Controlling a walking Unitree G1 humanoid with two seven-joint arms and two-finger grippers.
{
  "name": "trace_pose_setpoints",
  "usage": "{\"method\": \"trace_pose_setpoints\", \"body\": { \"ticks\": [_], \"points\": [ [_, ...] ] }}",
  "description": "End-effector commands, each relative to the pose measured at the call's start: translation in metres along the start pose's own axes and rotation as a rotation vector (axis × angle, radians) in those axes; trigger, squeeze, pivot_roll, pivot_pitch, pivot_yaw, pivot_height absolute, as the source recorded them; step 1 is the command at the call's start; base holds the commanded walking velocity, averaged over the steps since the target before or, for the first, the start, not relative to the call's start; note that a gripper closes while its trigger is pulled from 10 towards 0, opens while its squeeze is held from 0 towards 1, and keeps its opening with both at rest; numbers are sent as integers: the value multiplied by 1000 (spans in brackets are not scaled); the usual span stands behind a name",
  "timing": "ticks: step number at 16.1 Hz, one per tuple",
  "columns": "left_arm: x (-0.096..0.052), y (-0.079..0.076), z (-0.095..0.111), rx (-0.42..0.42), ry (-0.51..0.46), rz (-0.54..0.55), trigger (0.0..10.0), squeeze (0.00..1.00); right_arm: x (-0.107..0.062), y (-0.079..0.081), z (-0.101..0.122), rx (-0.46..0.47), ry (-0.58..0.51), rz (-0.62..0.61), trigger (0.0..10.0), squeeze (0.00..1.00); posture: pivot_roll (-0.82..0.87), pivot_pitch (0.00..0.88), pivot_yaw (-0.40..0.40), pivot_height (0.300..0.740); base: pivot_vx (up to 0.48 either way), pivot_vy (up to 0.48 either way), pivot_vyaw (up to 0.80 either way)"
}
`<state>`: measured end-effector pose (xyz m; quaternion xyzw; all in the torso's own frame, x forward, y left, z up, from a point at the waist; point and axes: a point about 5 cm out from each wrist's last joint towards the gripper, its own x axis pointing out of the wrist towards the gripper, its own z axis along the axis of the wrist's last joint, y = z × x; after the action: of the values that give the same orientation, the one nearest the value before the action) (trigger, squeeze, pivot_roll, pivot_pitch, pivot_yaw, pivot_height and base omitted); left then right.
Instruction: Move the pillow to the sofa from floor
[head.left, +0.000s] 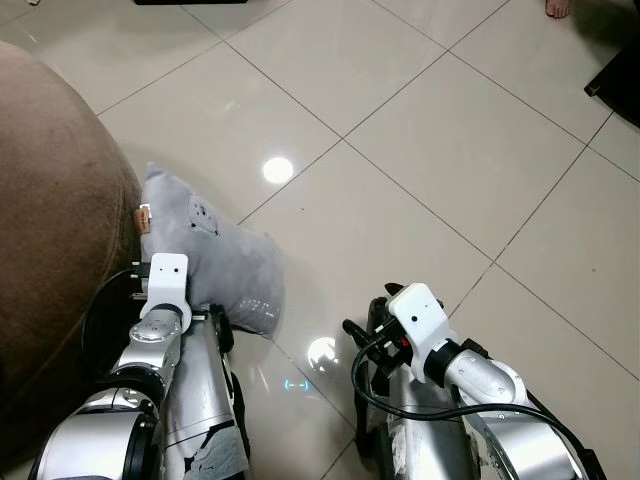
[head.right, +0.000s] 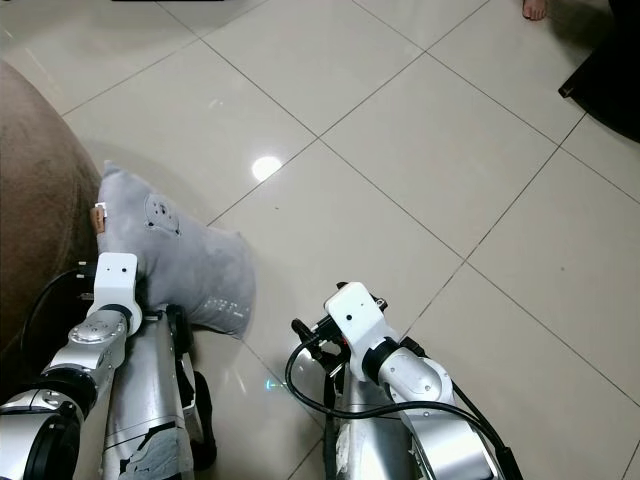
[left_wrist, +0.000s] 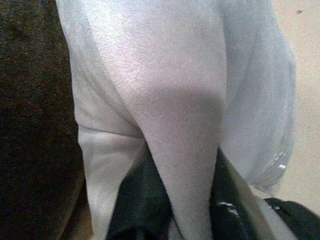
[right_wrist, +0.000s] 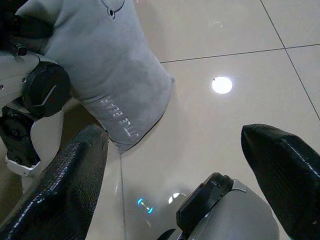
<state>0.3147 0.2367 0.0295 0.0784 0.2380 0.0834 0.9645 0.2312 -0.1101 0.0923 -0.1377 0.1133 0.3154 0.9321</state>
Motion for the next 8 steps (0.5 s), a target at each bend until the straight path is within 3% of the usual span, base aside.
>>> {"method": "trace_pose_setpoints", "body": {
  "ticks": [1, 5, 8],
  "points": [
    [-3, -14, -10, -40, 18, -74, 0, 0, -2, 2, -7, 9, 25, -4, 10000, 0, -115, 279, -78, 507, 0, 0, 0],
    [-8, -59, 11, -152, -143, -305, 0, 0, 3, -4, -8, 17, 3, -39, 10000, 0, -96, 211, -68, 507, 0, 0, 0],
    [-12, -74, 26, -173, -240, -395, 0, 0, 5, -10, -7, 33, -33, -72, 10000, 0, -79, 151, -54, 507, 0, 0, 0]
  ]
}}
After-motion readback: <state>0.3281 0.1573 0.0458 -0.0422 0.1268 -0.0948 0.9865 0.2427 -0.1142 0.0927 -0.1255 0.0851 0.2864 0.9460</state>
